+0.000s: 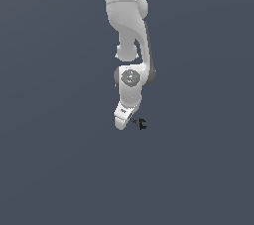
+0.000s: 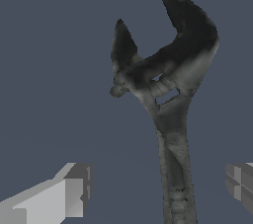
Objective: Pick up the object and move it to a goal position.
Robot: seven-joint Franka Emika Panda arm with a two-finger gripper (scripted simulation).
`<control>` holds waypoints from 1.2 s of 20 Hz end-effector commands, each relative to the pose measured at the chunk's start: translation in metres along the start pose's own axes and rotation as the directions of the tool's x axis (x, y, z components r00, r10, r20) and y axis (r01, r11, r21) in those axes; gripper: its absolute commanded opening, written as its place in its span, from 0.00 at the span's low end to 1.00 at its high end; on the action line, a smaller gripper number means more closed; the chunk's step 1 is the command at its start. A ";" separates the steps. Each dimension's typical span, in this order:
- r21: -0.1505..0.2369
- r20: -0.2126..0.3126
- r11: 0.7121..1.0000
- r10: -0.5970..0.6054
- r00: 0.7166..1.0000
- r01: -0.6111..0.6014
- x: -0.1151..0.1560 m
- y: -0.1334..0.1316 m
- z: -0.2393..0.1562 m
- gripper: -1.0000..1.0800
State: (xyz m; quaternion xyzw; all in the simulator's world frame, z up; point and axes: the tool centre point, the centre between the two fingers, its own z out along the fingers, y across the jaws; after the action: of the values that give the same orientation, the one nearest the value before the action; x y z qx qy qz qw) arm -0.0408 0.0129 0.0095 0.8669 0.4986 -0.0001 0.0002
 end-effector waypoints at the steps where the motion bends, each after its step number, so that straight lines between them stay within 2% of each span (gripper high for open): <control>1: 0.000 0.000 1.000 0.000 1.000 0.000 0.000 0.000 0.002 0.00; 10: 0.000 0.000 1.000 0.000 1.000 0.000 0.000 0.000 0.002 0.00; 15: 0.000 -0.002 1.000 -0.007 1.000 0.007 0.009 -0.004 -0.005 0.00; 24: 0.000 -0.001 1.000 -0.006 1.000 0.006 0.052 -0.018 -0.052 0.00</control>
State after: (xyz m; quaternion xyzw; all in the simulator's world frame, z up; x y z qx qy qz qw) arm -0.0324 0.0563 0.0510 0.8655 0.5010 0.0000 -0.0006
